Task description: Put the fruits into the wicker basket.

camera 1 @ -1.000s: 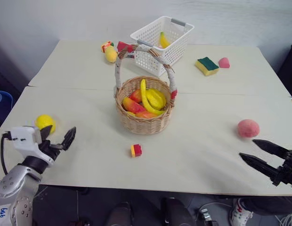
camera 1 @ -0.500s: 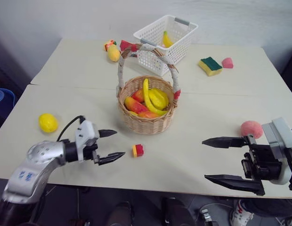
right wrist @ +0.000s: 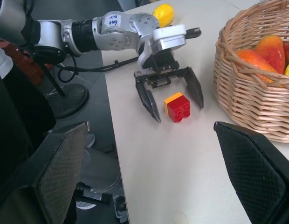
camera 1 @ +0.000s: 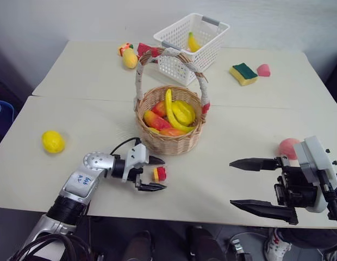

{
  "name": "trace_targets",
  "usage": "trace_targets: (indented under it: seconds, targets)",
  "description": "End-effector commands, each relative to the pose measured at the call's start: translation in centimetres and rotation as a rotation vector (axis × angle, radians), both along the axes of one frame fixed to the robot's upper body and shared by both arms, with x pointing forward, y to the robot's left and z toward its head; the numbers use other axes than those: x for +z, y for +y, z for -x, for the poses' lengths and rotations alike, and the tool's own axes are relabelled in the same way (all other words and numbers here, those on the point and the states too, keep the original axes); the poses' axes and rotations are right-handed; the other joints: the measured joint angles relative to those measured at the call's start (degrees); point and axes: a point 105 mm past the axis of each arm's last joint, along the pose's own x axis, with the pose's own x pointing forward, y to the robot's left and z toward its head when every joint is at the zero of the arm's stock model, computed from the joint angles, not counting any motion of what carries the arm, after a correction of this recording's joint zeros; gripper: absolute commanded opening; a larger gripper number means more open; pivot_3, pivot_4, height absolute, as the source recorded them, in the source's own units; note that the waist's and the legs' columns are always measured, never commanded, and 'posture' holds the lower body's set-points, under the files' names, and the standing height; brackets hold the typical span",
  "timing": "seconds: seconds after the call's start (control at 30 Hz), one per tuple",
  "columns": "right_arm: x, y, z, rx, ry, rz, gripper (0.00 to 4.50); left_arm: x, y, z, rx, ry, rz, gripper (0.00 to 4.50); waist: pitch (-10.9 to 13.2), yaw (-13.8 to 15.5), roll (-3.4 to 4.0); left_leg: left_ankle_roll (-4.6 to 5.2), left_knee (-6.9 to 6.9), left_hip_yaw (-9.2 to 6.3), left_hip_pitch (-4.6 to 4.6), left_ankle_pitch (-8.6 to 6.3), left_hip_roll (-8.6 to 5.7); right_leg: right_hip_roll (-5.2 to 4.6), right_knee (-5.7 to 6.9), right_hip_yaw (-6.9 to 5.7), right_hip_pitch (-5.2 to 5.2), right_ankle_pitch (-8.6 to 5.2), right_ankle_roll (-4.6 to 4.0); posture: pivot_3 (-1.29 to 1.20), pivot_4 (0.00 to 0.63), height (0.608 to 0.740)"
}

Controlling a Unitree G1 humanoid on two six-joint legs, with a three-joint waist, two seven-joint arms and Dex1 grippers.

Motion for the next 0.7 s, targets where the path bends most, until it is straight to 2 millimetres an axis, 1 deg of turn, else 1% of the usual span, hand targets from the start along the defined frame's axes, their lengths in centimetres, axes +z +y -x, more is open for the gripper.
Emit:
trace_targets:
  seconds: [0.03,0.07,0.17,0.33,0.43,0.5,0.57,0.63,0.67,0.7]
  targets:
    - [0.7,0.5,0.4,-0.001,-0.039,-0.02,4.5,-0.3,-0.4,-0.2,-0.009,-0.039,-0.036,4.48,0.0,0.0,-0.02,0.05,0.02,0.02,0.06,0.04,-0.02,-0.02,-0.01,0.04,0.05,0.03,0.05,0.0,0.15,0.74]
    - [0.7,0.6,0.3,-0.003,-0.041,-0.021,4.5,-0.4,-0.4,-0.3,-0.003,-0.044,-0.041,4.48,0.0,0.0,-0.02,0.18,0.02,0.04,0.15,0.03,-0.03,-0.04,0.01,0.1,0.11,0.07,0.11,0.0,0.15,0.74]
    - [0.6,0.8,0.1,-0.006,-0.046,-0.016,4.5,-0.6,-0.3,-0.6,0.016,-0.072,-0.04,3.9,0.0,-0.1,-0.01,0.35,0.01,-0.01,0.25,0.01,-0.02,-0.09,0.08,0.13,0.17,0.15,0.14,0.0,0.15,0.74]
    - [0.6,1.1,-0.4,0.009,-0.048,-0.02,4.5,-0.7,0.0,0.0,0.036,-0.092,-0.024,2.34,0.0,-0.4,0.0,0.27,-0.03,-0.03,0.21,0.06,0.0,-0.09,0.11,0.13,0.08,0.15,0.13,0.0,0.15,0.74]
    - [0.6,1.3,-0.7,0.026,-0.046,-0.024,4.5,-0.7,0.3,0.4,0.07,-0.091,-0.005,1.51,0.0,-0.3,0.01,0.15,-0.05,-0.01,0.18,0.12,0.03,-0.08,0.06,0.13,0.04,0.15,0.12,0.0,0.15,0.74]
    - [0.5,1.5,-1.0,0.044,-0.038,-0.031,4.5,-0.5,1.0,0.9,0.133,-0.083,0.012,1.53,0.0,-0.3,0.0,0.15,-0.04,0.0,0.17,0.12,0.01,-0.11,0.05,0.14,0.05,0.15,0.12,0.0,0.15,0.74]
    - [0.5,1.7,-1.1,0.065,-0.033,-0.034,4.5,-0.1,2.3,1.3,0.241,-0.084,0.022,1.53,0.0,-0.6,0.01,0.16,-0.05,0.01,0.16,0.11,0.02,-0.12,0.04,0.17,0.04,0.15,0.12,0.0,0.15,0.74]
    - [0.5,2.0,-1.4,0.089,-0.035,-0.042,4.5,0.6,4.9,1.9,0.427,-0.08,0.071,1.53,0.0,-0.7,0.0,0.16,-0.08,0.02,0.16,0.1,0.07,-0.1,0.04,0.17,0.02,0.15,0.11,0.0,0.15,0.74]
    - [0.5,2.1,-1.5,0.097,-0.036,-0.046,4.5,0.9,5.9,2.3,0.495,-0.075,0.086,1.53,0.0,-0.8,0.0,0.19,-0.11,0.02,0.18,0.08,0.11,-0.09,0.04,0.18,0.0,0.14,0.1,0.0,0.15,0.74]
    - [0.5,2.2,-1.6,0.107,-0.037,-0.05,4.5,0.9,7.3,2.7,0.588,-0.073,0.095,1.53,0.0,-0.8,0.0,0.18,-0.13,0.01,0.18,0.07,0.15,-0.08,0.04,0.16,0.0,0.12,0.07,0.0,0.15,0.74]
